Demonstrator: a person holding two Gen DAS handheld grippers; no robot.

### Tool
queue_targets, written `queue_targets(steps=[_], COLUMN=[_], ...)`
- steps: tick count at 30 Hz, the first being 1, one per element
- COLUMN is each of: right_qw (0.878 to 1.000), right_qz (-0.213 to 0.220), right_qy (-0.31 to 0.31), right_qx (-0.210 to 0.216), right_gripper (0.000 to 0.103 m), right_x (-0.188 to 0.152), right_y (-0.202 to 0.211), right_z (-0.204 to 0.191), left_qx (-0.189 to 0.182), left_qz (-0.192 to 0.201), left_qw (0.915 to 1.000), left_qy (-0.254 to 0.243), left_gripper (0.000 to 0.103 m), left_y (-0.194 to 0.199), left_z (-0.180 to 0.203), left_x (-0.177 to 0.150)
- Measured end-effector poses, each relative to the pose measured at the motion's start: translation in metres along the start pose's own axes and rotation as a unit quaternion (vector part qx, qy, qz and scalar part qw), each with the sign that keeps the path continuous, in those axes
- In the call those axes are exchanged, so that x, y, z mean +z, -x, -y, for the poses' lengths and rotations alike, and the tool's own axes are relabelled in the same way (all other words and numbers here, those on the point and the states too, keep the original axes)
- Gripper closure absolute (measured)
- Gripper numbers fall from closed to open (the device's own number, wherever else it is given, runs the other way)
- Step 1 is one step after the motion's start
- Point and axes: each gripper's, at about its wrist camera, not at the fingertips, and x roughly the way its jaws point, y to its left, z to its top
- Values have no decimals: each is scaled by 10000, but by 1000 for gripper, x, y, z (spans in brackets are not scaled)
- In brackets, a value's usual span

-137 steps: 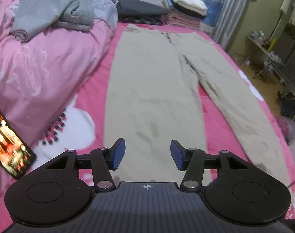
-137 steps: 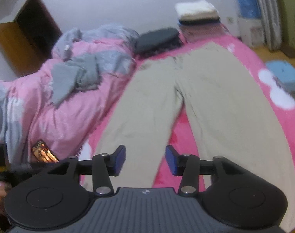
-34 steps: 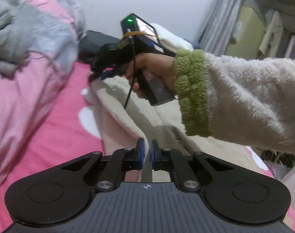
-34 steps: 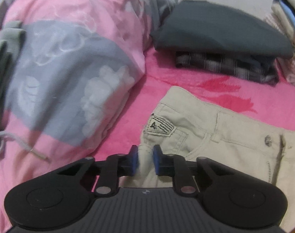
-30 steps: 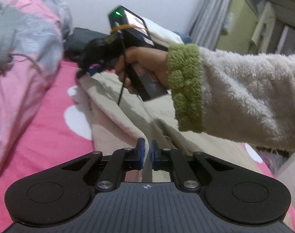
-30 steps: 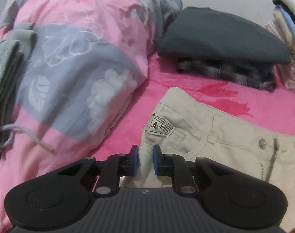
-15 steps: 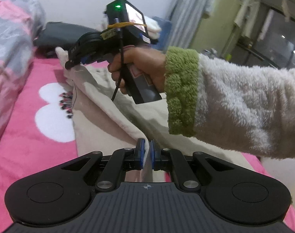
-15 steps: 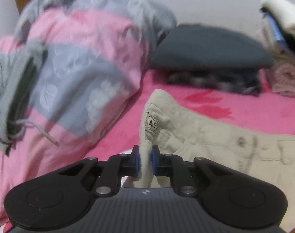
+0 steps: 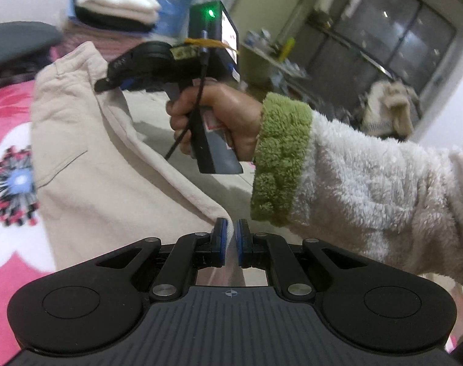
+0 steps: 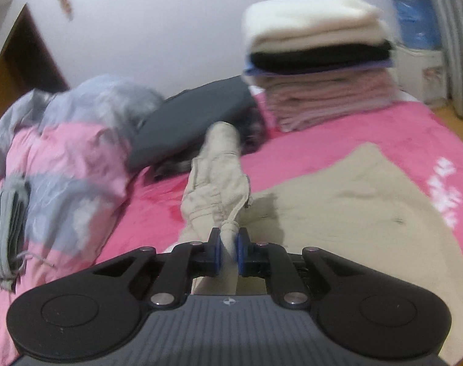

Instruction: Fold clothes

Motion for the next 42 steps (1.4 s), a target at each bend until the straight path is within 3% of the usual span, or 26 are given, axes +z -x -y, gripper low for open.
queue_targets(steps=[7, 16, 27, 32, 34, 35, 38, 42], right_qw=[9989, 9955, 9950, 9947, 9948, 9949, 9916, 9803], right_qz=[123, 113, -67, -172, -136, -117, 171, 986], right_qy=[-433, -910, -887, -690, -639, -619, -902, -1379], right_qx=[-110, -234, -447, -740, -778, -794, -909, -1008], right_gripper=[93, 93, 93, 92, 90, 82, 63, 62], right_x=[-5, 10, 26, 21, 20, 20, 18, -7], right_y=[13, 13, 4, -14, -12, -10, 26, 115], right_z=[50, 89, 120, 128, 128, 128, 133, 150], left_qx=[-267, -487, -579, -540, -546, -572, -840, -1301], left_qz=[-433, -338, -343, -409, -402, -373, -176, 165], left_qw=[9984, 9981, 9977, 9977, 9977, 9976, 9953, 9874], left_qy=[-234, -137, -19, 32, 77, 123, 449, 885], left_gripper=[98, 98, 98, 98, 98, 98, 98, 98], left_y=[-38, -39, -53, -63, -63, -61, -47, -28], left_z=[6, 2, -5, -13, -18, -19, -30, -45], left_x=[17, 32, 39, 37, 36, 37, 37, 37])
